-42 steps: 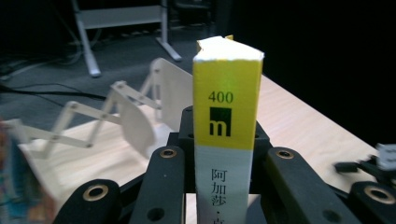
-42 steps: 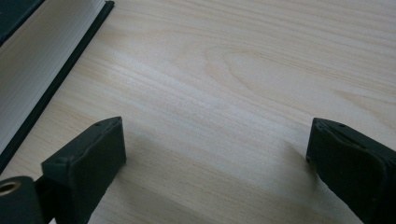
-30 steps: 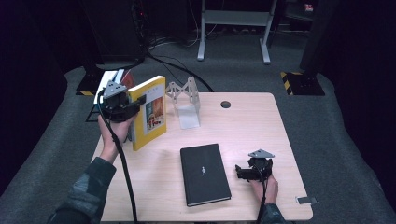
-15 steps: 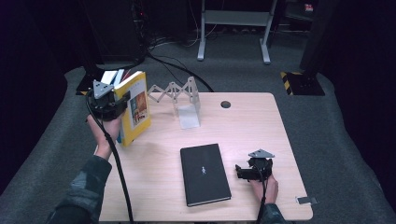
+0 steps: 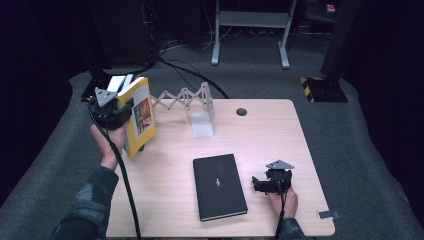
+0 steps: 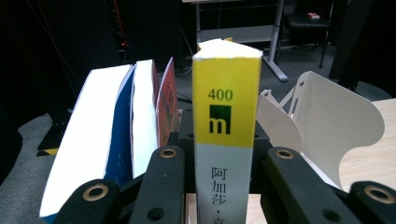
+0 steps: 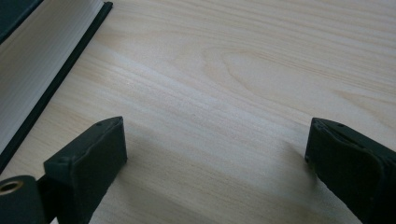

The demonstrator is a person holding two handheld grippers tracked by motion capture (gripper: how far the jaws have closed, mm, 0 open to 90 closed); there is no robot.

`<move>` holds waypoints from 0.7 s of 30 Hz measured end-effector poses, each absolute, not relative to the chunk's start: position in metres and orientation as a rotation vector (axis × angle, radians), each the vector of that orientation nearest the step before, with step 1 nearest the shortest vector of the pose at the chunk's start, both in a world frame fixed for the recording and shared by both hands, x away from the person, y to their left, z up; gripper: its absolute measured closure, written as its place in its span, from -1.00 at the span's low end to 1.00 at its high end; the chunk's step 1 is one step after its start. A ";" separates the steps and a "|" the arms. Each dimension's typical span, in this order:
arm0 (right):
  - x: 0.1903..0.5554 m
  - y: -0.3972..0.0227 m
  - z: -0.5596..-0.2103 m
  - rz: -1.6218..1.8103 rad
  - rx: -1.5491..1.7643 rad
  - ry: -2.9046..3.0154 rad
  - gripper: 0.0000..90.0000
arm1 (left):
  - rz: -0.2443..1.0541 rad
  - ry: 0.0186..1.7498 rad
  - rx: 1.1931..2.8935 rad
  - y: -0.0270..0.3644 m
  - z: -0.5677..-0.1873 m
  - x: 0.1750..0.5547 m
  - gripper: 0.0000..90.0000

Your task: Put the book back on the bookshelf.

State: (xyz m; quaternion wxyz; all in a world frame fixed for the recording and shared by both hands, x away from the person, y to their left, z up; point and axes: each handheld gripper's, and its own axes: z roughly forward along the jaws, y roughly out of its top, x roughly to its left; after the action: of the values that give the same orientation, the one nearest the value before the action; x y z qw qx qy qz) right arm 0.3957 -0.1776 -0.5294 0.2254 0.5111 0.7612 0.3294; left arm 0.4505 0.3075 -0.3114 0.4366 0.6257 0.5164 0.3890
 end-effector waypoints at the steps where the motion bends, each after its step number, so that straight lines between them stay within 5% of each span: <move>1: 0.396 -0.178 -0.529 0.909 1.409 2.100 -0.89 | 0.971 1.281 1.564 0.307 -0.311 0.452 0.69; 21: 0.396 -0.178 -0.529 0.910 1.408 2.100 -0.89 | 1.020 1.303 1.476 0.287 -0.334 0.495 0.69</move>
State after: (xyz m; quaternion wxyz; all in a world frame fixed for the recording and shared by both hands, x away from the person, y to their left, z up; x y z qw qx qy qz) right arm 0.3958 -0.1779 -0.5294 0.2252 0.5107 0.7614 0.3298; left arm 0.4949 0.2866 -0.3340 0.4457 0.5958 0.5261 0.4118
